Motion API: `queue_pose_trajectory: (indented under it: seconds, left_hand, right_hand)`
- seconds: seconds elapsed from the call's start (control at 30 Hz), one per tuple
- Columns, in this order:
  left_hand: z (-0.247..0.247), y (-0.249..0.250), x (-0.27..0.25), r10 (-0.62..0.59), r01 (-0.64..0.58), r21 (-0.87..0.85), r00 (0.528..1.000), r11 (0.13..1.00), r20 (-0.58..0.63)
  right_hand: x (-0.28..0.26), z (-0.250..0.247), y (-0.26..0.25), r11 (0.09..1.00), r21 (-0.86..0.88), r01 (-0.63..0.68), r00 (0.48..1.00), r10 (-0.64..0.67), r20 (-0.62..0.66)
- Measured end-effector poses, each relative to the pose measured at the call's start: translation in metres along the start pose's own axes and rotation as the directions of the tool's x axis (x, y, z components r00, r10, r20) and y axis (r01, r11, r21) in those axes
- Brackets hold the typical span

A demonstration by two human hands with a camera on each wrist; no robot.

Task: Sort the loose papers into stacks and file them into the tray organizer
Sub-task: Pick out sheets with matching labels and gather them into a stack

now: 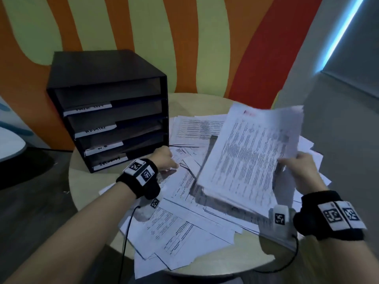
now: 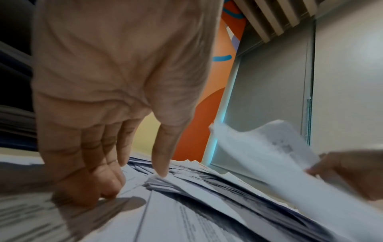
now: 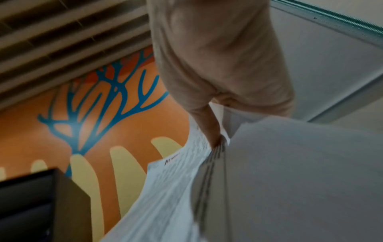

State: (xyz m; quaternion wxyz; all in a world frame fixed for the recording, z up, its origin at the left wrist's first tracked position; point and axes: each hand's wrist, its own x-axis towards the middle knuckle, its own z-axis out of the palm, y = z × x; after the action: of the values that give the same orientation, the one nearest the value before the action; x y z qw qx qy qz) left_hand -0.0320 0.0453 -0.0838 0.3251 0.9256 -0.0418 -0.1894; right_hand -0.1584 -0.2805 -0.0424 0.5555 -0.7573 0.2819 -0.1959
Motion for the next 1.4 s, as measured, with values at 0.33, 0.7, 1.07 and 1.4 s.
queue_pose_trajectory:
  seconds: [0.33, 0.7, 1.07, 1.4]
  left_hand:
    - [0.024, 0.031, -0.008, 0.032, -0.037, 0.341, 0.999, 0.939, 0.019]
    - [0.033, 0.04, -0.008, -0.03, 0.028, 0.334, 1.0, 0.942, 0.0]
    - [0.002, 0.007, -0.007, -0.084, 0.082, -0.064, 0.996, 0.995, -0.03]
    - [-0.058, -0.057, -0.041, -0.269, 0.227, 0.213, 0.944, 0.95, 0.191]
  right_hand:
    - [0.027, 0.016, 0.066, 0.923, -0.34, -0.18, 0.967, 0.229, 0.109]
    - [0.03, 0.021, 0.068, 0.918, -0.345, -0.195, 0.961, 0.249, 0.121]
    - [0.031, 0.022, 0.065, 0.914, -0.36, -0.185, 0.961, 0.245, 0.13]
    - [0.03, 0.024, 0.065, 0.907, -0.378, -0.186, 0.963, 0.245, 0.112]
